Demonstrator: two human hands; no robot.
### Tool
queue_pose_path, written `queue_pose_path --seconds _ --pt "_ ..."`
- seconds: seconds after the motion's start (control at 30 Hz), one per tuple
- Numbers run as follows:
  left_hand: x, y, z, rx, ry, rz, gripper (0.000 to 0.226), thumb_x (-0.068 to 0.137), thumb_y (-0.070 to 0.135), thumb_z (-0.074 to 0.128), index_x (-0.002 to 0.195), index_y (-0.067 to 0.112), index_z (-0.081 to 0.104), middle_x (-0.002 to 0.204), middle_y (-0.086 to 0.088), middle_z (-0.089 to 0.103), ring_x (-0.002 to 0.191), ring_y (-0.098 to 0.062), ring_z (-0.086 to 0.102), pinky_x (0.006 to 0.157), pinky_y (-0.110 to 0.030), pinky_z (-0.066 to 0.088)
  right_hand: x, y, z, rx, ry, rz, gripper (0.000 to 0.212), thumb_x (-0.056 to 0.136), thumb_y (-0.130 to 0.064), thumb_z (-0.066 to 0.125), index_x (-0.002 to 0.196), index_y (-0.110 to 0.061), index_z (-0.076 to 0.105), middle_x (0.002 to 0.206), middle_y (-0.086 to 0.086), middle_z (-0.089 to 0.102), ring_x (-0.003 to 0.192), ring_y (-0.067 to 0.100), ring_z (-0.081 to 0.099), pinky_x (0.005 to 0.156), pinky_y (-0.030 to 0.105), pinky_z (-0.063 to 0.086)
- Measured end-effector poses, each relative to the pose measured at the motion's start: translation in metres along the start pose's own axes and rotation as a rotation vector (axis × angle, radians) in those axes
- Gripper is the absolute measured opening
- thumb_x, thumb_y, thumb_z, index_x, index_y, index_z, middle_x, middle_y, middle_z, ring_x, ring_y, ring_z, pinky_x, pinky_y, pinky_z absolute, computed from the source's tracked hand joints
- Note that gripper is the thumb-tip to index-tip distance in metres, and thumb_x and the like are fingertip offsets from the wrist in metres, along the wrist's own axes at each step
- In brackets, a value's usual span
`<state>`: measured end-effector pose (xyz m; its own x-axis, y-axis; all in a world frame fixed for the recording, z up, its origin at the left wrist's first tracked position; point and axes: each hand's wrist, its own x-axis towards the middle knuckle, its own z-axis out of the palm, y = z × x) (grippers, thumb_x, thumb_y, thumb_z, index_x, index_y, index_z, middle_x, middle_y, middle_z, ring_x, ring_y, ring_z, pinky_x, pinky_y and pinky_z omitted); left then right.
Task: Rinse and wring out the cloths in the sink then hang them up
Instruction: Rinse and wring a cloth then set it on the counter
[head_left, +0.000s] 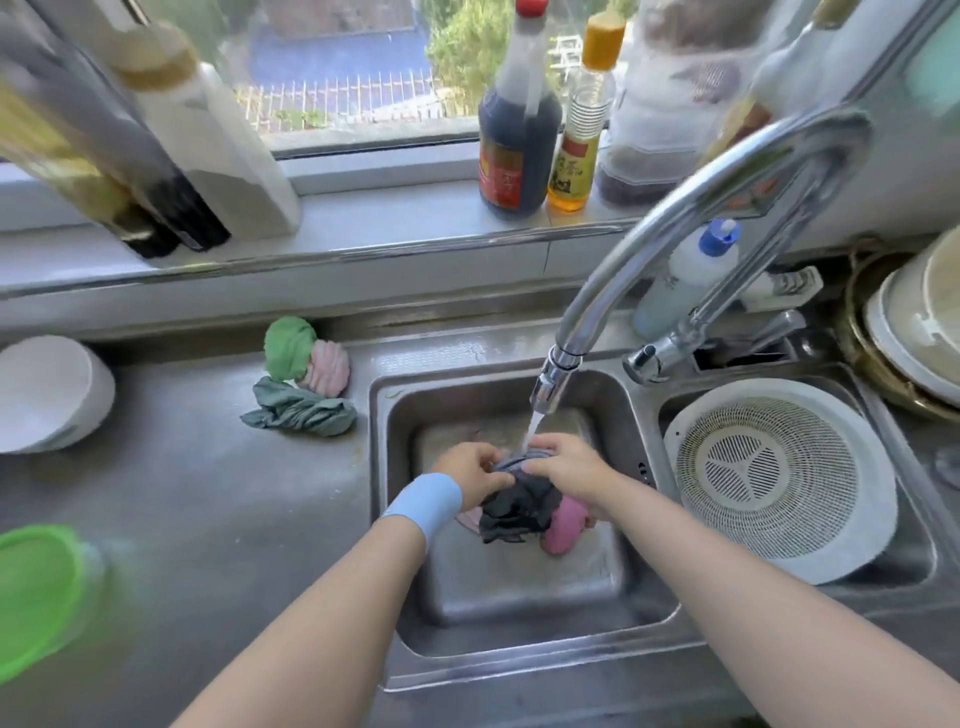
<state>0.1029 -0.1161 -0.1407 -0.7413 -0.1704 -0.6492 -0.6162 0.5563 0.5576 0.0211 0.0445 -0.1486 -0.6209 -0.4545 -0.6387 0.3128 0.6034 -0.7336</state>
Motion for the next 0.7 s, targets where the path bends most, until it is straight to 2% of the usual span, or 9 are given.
queue_pose_path --seconds 0.07,0.13,0.2,0.3,0.37,0.43,0.5,0.6,0.7 --pt "-0.012 0.008 -0.011 0.021 0.041 -0.007 0.017 0.079 0.039 0.073 0.084 0.028 0.062 0.081 0.006 0.065 0.077 -0.02 0.065 0.075 -0.03 0.054 -0.008 -0.008 -0.007 -0.084 0.014 -0.004 0.028 0.084 -0.011 0.078 0.111 -0.007 0.074 0.105 0.005 0.073 0.098 0.015 0.066 0.093 0.028 0.051" --pt "-0.022 0.016 -0.018 0.048 0.096 0.032 0.02 0.077 0.038 0.074 0.075 0.029 0.057 0.079 0.008 0.059 0.07 -0.015 0.057 0.069 -0.029 0.05 -0.017 -0.018 -0.011 -0.068 0.025 -0.033 0.019 0.079 -0.013 0.082 0.098 -0.01 0.079 0.093 0.003 0.076 0.088 0.013 0.067 0.084 0.026 0.053" --pt "-0.028 0.023 -0.026 0.037 0.132 0.097 0.022 0.078 0.035 0.074 0.071 0.029 0.054 0.083 0.007 0.054 0.072 -0.013 0.053 0.067 -0.027 0.044 -0.026 -0.032 -0.014 -0.015 0.022 -0.052 0.012 0.078 -0.014 0.084 0.089 -0.014 0.079 0.086 0.001 0.076 0.081 0.01 0.068 0.072 0.019 0.053" --pt "-0.035 0.031 -0.038 -0.055 0.092 0.14 0.018 0.082 0.032 0.069 0.076 0.028 0.052 0.079 0.005 0.059 0.07 -0.014 0.054 0.067 -0.031 0.046 -0.038 -0.049 -0.018 0.067 0.034 -0.047 0.006 0.082 -0.016 0.08 0.086 -0.019 0.078 0.082 -0.006 0.076 0.078 0.005 0.066 0.068 0.016 0.048" --pt "-0.037 0.037 -0.047 -0.077 0.081 0.171 0.014 0.085 0.027 0.065 0.079 0.029 0.053 0.079 0.003 0.062 0.071 -0.016 0.056 0.073 -0.038 0.052 -0.044 -0.056 -0.022 0.163 0.059 -0.05 0.01 0.085 -0.016 0.077 0.095 -0.014 0.078 0.091 -0.003 0.076 0.086 0.01 0.068 0.076 0.021 0.051" --pt "-0.039 0.042 -0.056 -0.07 0.102 0.202 0.013 0.089 0.023 0.06 0.08 0.031 0.056 0.084 0.004 0.066 0.076 -0.017 0.06 0.079 -0.039 0.054 -0.05 -0.06 -0.026 0.216 0.077 -0.049 0.012 0.088 -0.017 0.074 0.096 -0.009 0.078 0.094 0.003 0.076 0.088 0.017 0.069 0.082 0.027 0.053" --pt "-0.039 0.047 -0.062 -0.072 0.125 0.212 0.015 0.092 0.022 0.057 0.081 0.032 0.059 0.089 0.005 0.069 0.082 -0.016 0.063 0.079 -0.034 0.053 -0.054 -0.064 -0.028 0.158 0.097 -0.05 0.009 0.09 -0.017 0.072 0.087 -0.01 0.077 0.086 0.003 0.074 0.082 0.017 0.066 0.077 0.026 0.05" --pt "-0.039 0.053 -0.063 -0.093 0.163 0.197 0.014 0.092 0.024 0.057 0.082 0.033 0.06 0.092 0.006 0.07 0.087 -0.017 0.066 0.081 -0.032 0.053 -0.056 -0.071 -0.029 0.019 0.148 -0.044 0.017 0.092 -0.025 0.07 0.081 -0.012 0.076 0.078 -0.003 0.07 0.075 0.011 0.061 0.07 0.023 0.046" --pt "-0.04 0.053 -0.059 -0.223 0.302 0.149 0.008 0.089 0.024 0.062 0.089 0.032 0.061 0.093 0.009 0.068 0.087 -0.013 0.064 0.081 -0.029 0.051 -0.057 -0.075 -0.025 0.109 0.204 -0.051 0.021 0.089 -0.016 0.072 0.069 -0.015 0.066 0.063 -0.006 0.06 0.063 0.011 0.052 0.059 0.017 0.042"
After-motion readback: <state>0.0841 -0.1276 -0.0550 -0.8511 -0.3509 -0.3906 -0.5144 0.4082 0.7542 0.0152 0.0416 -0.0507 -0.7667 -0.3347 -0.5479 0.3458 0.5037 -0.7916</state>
